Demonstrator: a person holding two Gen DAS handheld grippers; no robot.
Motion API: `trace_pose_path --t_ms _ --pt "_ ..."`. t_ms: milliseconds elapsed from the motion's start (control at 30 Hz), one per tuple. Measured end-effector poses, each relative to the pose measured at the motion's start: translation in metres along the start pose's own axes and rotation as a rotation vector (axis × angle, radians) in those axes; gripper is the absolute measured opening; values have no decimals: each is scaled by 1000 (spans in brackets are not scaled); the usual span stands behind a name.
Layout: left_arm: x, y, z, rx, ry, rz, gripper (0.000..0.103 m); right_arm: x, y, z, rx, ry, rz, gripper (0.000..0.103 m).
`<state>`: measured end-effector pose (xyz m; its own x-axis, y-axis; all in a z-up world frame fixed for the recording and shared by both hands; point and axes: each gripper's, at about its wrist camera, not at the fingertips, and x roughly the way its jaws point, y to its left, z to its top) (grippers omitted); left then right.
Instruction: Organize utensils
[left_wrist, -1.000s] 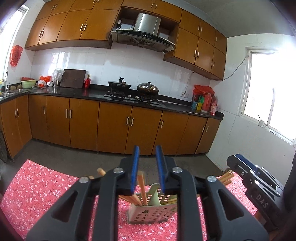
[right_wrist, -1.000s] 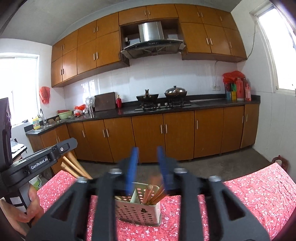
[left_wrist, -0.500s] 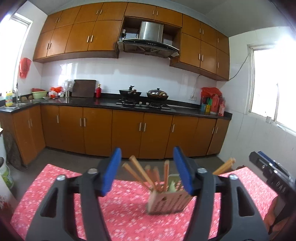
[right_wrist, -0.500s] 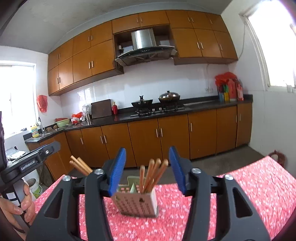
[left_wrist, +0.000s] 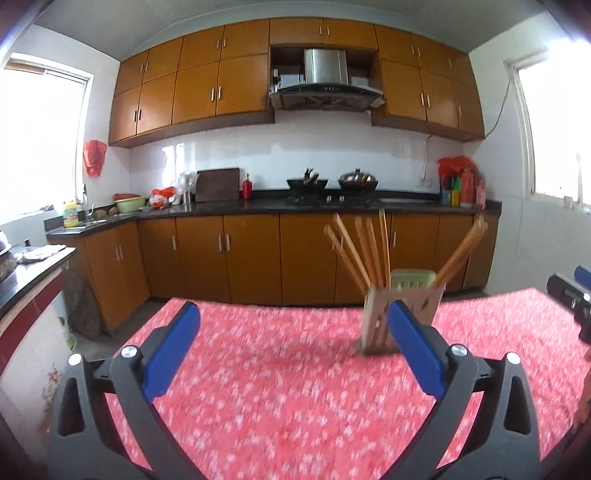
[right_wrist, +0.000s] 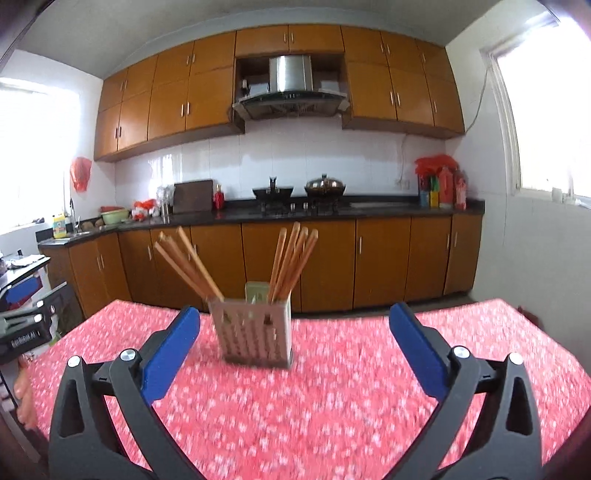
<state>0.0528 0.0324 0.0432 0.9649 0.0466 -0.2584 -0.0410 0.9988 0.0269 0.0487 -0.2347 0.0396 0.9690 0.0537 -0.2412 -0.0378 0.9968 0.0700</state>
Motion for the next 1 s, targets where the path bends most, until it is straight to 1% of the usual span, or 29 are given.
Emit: trace_pose_path --t_ms 100,167,367,467,700,1000 --pt "-8 2 -20 -8 33 -1 99 -5 0 -12 11 21 -1 101" --pt "-10 3 -28 -4 45 1 99 -6 0 -21 13 47 5 101" --pt "-16 -5 -48 24 78 7 99 -13 6 -45 -18 81 -11 101" --pt "-16 -8 -52 34 84 1 99 -15 8 -56 -19 106 -6 101" --pt "-17 -14 -58 38 98 -28 99 -17 11 -69 -19 132 -1 101" --pt "-20 -18 -61 35 95 -40 99 -16 13 -70 -15 144 -12 101"
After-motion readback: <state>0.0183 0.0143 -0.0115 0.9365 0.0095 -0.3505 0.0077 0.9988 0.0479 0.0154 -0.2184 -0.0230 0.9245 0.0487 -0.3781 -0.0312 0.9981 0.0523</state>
